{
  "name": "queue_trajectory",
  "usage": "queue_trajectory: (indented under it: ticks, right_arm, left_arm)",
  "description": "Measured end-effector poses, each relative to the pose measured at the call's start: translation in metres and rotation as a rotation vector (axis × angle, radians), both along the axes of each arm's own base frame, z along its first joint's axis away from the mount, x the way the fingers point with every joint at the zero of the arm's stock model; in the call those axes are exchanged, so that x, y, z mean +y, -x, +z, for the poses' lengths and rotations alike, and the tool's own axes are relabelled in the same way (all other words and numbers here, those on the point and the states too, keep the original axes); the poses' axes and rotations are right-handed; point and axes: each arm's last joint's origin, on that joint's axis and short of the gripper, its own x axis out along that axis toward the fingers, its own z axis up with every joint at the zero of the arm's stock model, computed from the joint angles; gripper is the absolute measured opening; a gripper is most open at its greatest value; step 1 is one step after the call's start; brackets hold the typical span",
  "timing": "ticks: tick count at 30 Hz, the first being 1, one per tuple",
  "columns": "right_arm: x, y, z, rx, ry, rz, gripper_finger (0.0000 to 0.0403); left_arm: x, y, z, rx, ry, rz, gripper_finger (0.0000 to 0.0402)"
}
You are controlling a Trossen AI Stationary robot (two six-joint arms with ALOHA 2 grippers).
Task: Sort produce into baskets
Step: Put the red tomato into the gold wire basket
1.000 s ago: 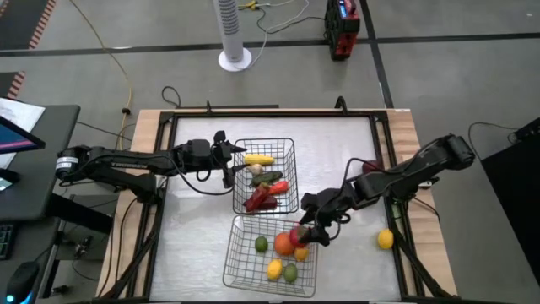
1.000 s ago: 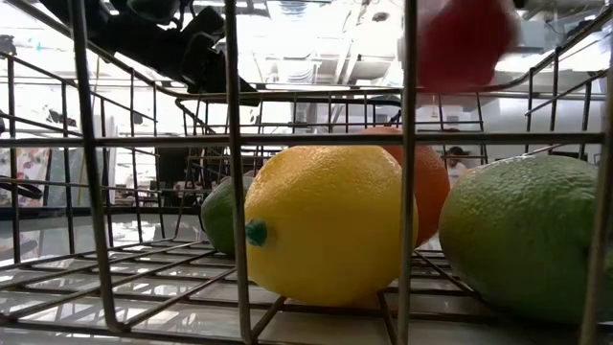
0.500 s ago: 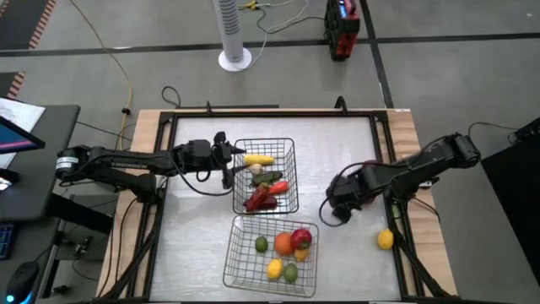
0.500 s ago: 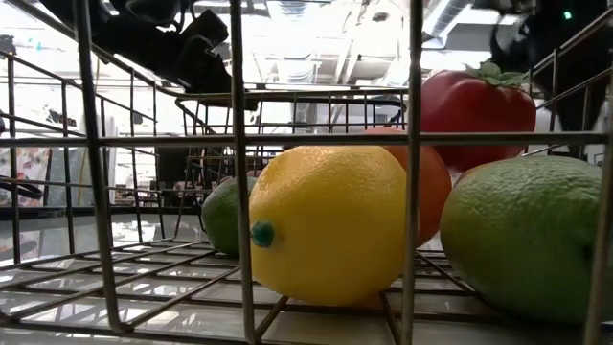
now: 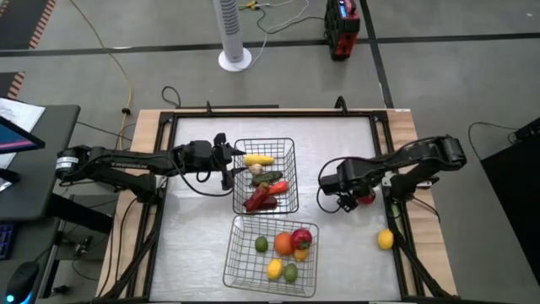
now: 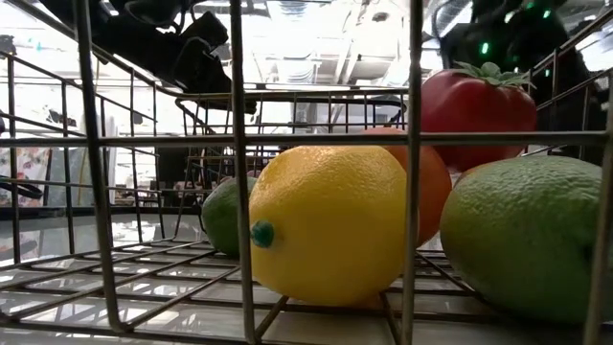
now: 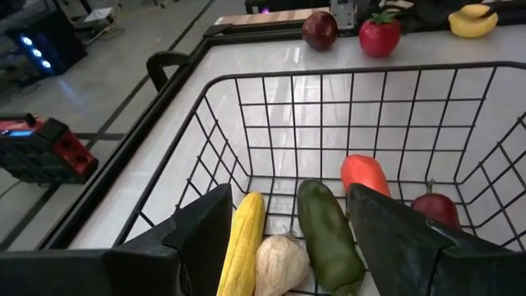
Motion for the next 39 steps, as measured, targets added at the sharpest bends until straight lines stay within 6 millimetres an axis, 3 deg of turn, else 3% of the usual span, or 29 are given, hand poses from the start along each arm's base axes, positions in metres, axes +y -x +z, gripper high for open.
queue_trajectory:
  ticks: [10, 22, 33, 39]
  right_arm:
    - [-0.013, 0.011, -0.029, -0.030, -0.070, -0.055, 0.0398]
    - [-0.007, 0.002, -0.032, -0.103, -0.076, -0.128, 0.0380]
    - [0.014, -0.004, -0.040, -0.102, -0.134, 0.004, 0.0334]
    - [0.016, -0.006, -0.030, -0.094, -0.120, 0.021, 0.0325]
  left_arm:
    - [0.000, 0.001, -0.002, 0.016, 0.011, -0.001, 0.0231]
    - [0.000, 0.001, -0.002, 0.016, 0.011, 0.000, 0.0231]
    - [0.000, 0.001, -0.002, 0.016, 0.010, 0.000, 0.0231]
    - [0.000, 0.001, -0.002, 0.016, 0.011, 0.001, 0.0231]
